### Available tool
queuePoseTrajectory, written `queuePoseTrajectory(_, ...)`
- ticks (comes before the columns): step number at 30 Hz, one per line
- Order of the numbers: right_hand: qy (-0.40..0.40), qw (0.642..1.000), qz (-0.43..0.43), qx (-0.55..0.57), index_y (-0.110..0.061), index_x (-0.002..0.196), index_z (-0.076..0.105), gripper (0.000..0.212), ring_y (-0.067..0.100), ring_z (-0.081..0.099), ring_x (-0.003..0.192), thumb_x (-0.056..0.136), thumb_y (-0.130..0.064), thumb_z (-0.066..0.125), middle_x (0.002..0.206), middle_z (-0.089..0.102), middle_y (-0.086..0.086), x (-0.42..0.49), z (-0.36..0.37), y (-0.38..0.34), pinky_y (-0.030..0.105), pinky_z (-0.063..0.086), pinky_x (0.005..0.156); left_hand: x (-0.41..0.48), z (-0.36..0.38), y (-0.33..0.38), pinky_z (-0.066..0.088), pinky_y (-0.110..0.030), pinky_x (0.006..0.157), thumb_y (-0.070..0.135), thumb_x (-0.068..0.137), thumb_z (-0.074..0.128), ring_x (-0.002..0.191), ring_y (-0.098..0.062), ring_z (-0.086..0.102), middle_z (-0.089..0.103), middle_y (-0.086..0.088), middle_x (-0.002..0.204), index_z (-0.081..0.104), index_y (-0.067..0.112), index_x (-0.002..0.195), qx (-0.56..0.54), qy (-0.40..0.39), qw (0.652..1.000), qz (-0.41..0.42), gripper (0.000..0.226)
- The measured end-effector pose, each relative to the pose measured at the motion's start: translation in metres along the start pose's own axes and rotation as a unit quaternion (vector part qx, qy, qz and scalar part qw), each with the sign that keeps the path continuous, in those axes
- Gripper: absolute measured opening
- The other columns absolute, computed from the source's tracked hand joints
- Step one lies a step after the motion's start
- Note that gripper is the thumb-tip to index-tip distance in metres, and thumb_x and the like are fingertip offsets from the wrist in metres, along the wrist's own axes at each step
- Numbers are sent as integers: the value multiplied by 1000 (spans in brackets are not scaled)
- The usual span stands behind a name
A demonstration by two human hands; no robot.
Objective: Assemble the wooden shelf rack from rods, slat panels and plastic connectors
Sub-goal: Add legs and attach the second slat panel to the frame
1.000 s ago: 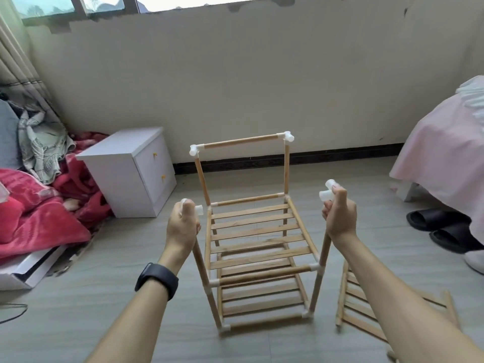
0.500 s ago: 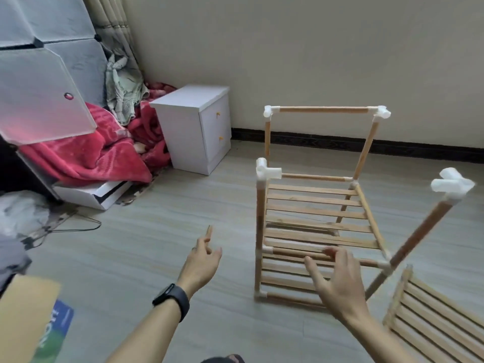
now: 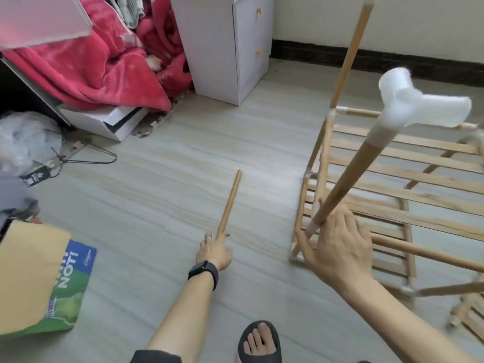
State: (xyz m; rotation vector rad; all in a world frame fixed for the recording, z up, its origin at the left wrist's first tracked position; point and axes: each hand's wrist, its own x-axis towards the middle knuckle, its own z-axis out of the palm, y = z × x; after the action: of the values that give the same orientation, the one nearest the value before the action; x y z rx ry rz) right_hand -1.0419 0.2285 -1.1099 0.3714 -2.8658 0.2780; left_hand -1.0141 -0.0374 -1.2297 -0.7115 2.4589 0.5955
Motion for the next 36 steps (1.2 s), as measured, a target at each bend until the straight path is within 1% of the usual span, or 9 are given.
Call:
queuePoseTrajectory(6, 43, 999, -9, -7, 0, 144, 47, 79, 30, 47, 133, 85, -48, 65, 140, 57, 15, 0, 3, 1, 41, 34, 101, 27, 21, 7, 48, -41, 93, 27, 106, 36, 122, -31, 51, 50, -11, 132, 48, 23, 140, 83, 44, 996, -8, 36)
queuePoseTrajectory(11, 2, 1000, -7, -13, -4, 147, 42, 82, 28, 43, 136, 84, -54, 62, 143, 52, 11, 0, -2, -1, 44, 36, 103, 5, 32, 12, 48, -40, 82, 12, 100, 39, 113, -33, 58, 56, -15, 122, 39, 18, 145, 113, 29, 993, -11, 45)
queuePoseTrajectory(15, -14, 1000, -18, -16, -5, 139, 47, 77, 29, 42, 135, 81, -54, 64, 141, 51, 11, 2, -8, -2, 42, 29, 106, -16, 27, 16, 51, -42, 84, 11, 97, 55, 105, -37, 64, 62, -20, 116, 38, 5, 130, -102, -20, 993, -57, 37)
queuePoseTrajectory(18, -48, 999, -20, -8, -7, 142, 43, 83, 29, 38, 138, 78, -58, 61, 143, 49, 10, 3, -18, -2, 40, 24, 111, -40, 0, 29, 53, -41, 88, -2, 96, 59, 79, -25, 67, 65, -13, 88, 52, 1, 115, -429, -112, 894, -69, 20)
queuePoseTrajectory(20, -87, 996, -31, 17, -9, 150, 33, 93, 28, 30, 145, 77, -61, 60, 153, 40, 10, 4, -30, -1, 40, 19, 118, -62, -31, 37, 53, -37, 84, -3, 98, 55, 75, -20, 65, 63, -7, 78, 58, 2, 104, -477, -132, 869, -15, 9)
queuePoseTrajectory(23, -207, 975, -36, 66, -14, 158, 18, 101, 28, 20, 152, 80, -60, 63, 165, 23, 10, 13, -45, 7, 42, 18, 124, -85, -82, 51, 51, -31, 72, -2, 98, 54, 72, -17, 61, 62, -5, 82, 57, 12, 124, -487, -82, 868, 49, 29)
queuePoseTrajectory(28, -173, 947, 98, 250, -13, 140, 53, 56, 28, 49, 133, 94, -40, 65, 144, 54, 14, 32, -107, 22, 36, 39, 108, -150, -195, 84, 53, -30, 74, 8, 103, 53, 73, -10, 63, 64, 3, 93, 66, 23, 120, -475, 58, 849, 223, 26)
queuePoseTrajectory(32, -85, 803, 171, 565, -19, 121, 61, 60, 17, 70, 85, 79, -60, 74, 112, 70, 6, 47, -196, 26, 30, 53, 70, -211, -259, 122, 55, -22, 69, 11, 98, 64, 65, -8, 65, 71, 8, 80, 74, 20, 109, -492, 93, 795, 342, 17)
queuePoseTrajectory(36, -86, 620, 128, 769, -25, 100, 77, 53, 10, 56, 54, 63, -61, 88, 79, 69, -2, 52, -274, 28, 23, 48, 48, -256, -276, 169, 56, -22, 70, 19, 91, 72, 73, -10, 66, 75, 2, 88, 80, 25, 101, -461, 77, 776, 424, 13)
